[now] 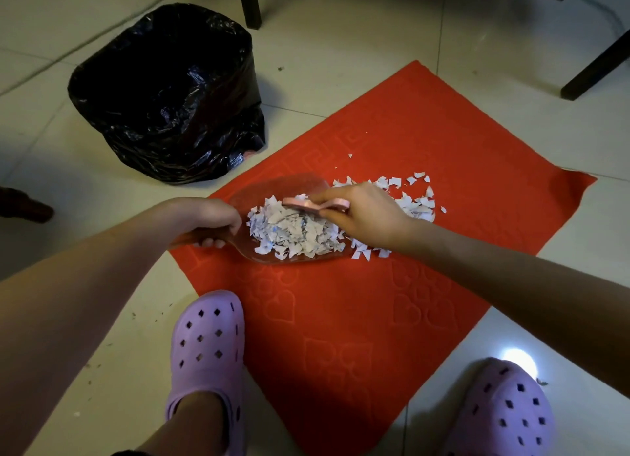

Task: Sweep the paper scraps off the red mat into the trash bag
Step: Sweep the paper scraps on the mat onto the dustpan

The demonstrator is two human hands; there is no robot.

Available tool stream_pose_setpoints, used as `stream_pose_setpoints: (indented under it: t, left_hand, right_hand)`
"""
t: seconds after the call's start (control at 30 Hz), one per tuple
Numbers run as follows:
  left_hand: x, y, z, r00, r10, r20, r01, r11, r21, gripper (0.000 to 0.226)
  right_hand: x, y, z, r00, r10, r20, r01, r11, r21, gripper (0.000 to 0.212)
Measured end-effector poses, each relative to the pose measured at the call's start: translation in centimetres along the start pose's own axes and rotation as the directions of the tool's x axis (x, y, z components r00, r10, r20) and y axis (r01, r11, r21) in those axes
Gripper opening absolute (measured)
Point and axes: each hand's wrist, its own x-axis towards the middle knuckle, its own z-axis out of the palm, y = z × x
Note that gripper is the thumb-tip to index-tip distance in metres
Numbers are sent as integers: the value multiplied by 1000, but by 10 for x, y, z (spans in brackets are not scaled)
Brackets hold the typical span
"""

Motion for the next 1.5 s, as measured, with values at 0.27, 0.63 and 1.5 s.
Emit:
stream_pose_setpoints:
  t: [0.27,0.63,1.5]
  left_hand:
    - [0,0,-1,1000,14,-10,-14,1000,-21,19]
    - [1,-1,-2,1000,3,-13,-4,999,-48,12]
    - [17,-2,-14,999,-33,36,35,997,-69,14]
  right_hand:
    - [-8,36,-52,960,183,-212,-105,937,333,31]
    - [45,77,-65,884,321,-340,-263,943,205,35]
    - [58,68,-87,955,208,210,-205,978,-38,22]
